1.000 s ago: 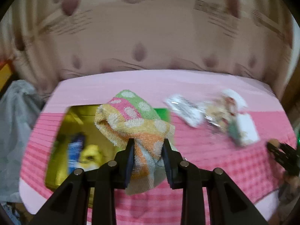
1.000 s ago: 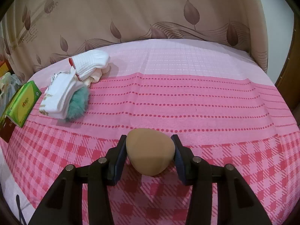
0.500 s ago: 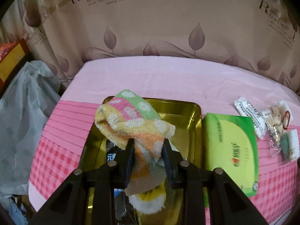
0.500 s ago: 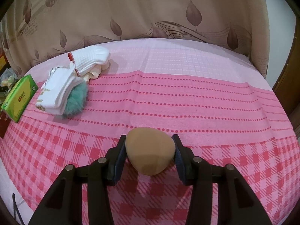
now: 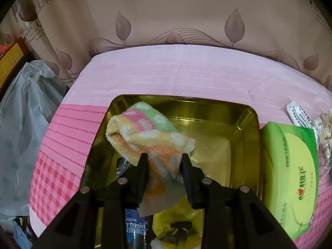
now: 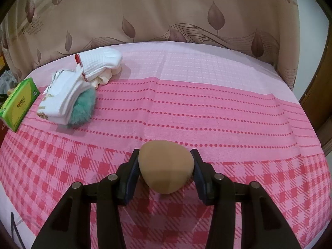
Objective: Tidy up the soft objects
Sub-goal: 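Carry the towel over the gold tin with the left tool, then lower the towel into the tin and open the left tool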
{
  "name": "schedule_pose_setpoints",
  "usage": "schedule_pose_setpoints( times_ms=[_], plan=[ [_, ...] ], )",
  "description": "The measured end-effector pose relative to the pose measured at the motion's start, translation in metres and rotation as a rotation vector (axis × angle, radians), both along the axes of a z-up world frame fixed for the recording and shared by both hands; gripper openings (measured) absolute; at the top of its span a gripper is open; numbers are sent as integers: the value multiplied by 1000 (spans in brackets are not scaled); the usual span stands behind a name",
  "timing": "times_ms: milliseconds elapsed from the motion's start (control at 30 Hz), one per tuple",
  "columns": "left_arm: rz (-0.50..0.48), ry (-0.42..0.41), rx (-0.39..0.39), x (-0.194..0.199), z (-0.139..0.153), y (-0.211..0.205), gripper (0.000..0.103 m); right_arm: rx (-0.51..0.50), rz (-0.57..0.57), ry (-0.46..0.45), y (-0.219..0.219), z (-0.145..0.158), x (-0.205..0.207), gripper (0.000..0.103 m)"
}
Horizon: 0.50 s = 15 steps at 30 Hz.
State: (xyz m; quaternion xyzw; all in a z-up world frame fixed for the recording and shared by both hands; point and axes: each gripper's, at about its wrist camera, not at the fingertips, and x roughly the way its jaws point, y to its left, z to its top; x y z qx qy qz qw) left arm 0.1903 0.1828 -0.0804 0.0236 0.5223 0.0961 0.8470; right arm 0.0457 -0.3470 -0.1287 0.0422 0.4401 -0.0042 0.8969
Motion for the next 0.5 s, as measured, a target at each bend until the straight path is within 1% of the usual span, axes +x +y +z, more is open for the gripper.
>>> schedule_pose_setpoints(
  times_ms=[233, 500],
  plan=[
    [11, -3, 18, 3, -3, 3, 36, -2, 0, 0, 1, 0, 0, 45],
    [7, -9, 44, -4, 4, 0, 40, -5, 1, 0, 0, -1, 0, 45]
  ],
)
